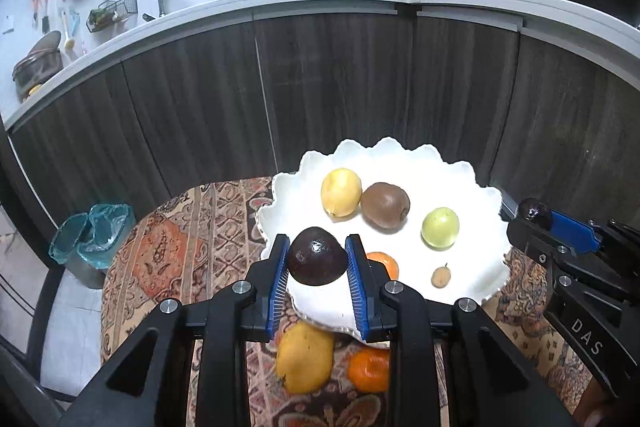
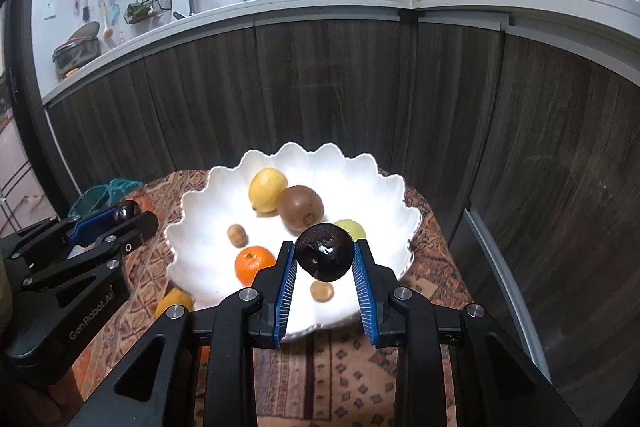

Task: Organize fruits
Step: 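Carry both plums over the white bowl and open both tools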

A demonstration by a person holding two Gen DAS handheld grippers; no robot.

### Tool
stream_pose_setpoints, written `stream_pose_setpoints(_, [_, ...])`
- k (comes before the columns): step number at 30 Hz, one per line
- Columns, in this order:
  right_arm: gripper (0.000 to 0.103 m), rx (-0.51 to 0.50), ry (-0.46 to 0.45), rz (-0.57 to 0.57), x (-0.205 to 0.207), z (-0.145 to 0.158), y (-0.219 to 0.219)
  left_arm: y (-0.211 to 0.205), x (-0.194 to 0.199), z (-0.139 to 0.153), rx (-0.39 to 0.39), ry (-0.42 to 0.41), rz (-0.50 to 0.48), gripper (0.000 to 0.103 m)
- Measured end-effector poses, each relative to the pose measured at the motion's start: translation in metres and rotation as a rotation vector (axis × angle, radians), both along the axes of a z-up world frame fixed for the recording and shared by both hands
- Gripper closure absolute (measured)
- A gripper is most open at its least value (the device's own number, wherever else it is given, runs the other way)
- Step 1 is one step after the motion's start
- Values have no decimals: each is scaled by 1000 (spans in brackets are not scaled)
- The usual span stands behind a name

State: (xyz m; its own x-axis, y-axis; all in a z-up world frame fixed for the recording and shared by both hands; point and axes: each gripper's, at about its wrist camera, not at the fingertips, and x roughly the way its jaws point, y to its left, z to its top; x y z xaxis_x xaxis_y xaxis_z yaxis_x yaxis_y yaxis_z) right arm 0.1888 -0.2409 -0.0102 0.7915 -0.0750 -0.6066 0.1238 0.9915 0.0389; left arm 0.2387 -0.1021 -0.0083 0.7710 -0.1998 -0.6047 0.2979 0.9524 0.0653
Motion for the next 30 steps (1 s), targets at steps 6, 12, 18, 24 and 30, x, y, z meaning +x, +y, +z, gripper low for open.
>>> stream_pose_setpoints(6, [73,8,23,-3,17,-10,-6,-6,21,-12,0,27,-4,75])
stream_pose_setpoints(12, [73,16,52,-1,35,-23,-10,-12,41,-24,15,56,-16,75])
stream_pose_setpoints(18, [73,20,80,5,46,-36,-12,-15,51,-37,24,73,-21,75])
stream_pose_setpoints(24, [73,21,95,-4,51,-48,-15,-17,55,-49,25,88,-31,74])
stream_pose_setpoints(30, [73,32,97,-5,54,-53,-17,-19,56,-53,28,92,-37,74])
